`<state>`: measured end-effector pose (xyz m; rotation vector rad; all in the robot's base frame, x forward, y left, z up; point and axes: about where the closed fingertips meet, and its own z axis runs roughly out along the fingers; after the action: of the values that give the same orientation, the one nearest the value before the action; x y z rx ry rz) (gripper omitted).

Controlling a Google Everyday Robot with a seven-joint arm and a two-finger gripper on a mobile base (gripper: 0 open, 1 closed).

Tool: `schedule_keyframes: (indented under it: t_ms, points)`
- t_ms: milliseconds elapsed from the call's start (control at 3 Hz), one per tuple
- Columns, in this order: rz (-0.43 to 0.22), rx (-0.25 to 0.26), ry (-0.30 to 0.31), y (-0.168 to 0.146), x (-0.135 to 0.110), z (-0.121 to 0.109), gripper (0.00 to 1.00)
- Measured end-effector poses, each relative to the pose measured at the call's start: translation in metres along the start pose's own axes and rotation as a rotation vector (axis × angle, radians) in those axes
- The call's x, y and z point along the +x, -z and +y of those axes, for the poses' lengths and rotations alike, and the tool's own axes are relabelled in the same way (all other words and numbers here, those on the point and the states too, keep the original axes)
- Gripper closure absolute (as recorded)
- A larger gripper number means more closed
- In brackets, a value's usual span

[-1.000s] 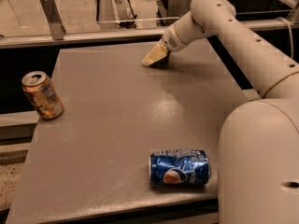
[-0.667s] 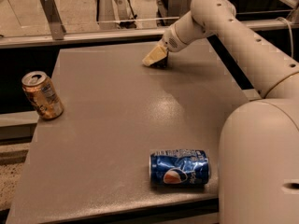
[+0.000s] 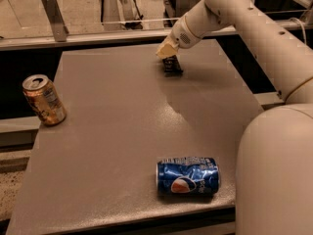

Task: Move rxbar chocolate near pepsi can

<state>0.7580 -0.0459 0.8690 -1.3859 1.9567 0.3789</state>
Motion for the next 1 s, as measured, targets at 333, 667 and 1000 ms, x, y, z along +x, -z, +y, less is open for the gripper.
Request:
schedule_keyframes:
  t_ms: [333, 667, 1000]
  points:
    - [0.004, -0.047, 0.089, 0.021, -0.017, 0.022, 1.0]
    - [0.033, -0.108, 0.15, 0.036, -0.017, 0.049, 1.0]
    - [0.084, -0.153, 0.161, 0.053, -0.002, 0.075, 1.0]
